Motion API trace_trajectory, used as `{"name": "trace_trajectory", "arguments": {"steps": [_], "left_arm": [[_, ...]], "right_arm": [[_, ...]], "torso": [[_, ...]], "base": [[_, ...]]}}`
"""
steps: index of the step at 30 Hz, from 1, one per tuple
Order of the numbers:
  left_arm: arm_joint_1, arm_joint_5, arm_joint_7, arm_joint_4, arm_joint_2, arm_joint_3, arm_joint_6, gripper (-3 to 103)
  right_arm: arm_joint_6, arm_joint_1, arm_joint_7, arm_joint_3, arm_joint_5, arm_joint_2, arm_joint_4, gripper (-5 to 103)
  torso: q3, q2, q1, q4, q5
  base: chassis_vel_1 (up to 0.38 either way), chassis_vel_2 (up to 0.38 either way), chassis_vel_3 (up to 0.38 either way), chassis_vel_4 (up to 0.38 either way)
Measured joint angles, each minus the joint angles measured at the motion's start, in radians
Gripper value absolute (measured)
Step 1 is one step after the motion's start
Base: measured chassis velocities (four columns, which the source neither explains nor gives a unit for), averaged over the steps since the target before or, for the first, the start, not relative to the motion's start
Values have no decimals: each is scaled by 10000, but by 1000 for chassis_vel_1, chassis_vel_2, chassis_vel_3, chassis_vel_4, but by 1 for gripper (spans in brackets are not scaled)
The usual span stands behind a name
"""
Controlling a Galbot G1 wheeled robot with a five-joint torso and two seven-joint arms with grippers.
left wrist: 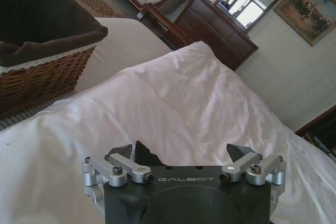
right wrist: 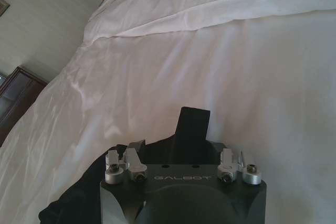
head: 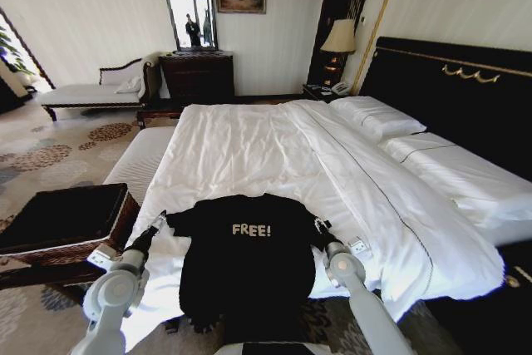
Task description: Fold the clothes on the bed and place them into the basket.
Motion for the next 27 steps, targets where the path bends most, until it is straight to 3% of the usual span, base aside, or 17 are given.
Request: {"name": "trace_trajectory", "arguments": {"steps": [9, 11, 16, 27], "left_arm": [[-71, -29, 0, 176, 38, -35, -26, 100], [-90, -28, 1, 198, 39, -27, -29, 100], [-133, -31, 2, 250, 42, 10, -32, 100], [-170, -36, 0, 265, 119, 8, -28, 100]], "right_arm": [[198, -217, 76, -116, -162, 91, 533, 25], [198, -219, 107, -149, -171, 91, 645, 25], [207, -116, 184, -541, -240, 62, 1073, 4], [291, 383, 65, -1884, -912, 335, 881, 0]], "torso": [[0, 0, 0, -1, 0], [0, 0, 0, -1, 0], [-1, 0, 0, 0, 0], [-1, 0, 0, 0, -1]], "base": [[0, 0, 0, 0], [0, 0, 0, 0], [0, 0, 0, 0], [0, 0, 0, 0]]}}
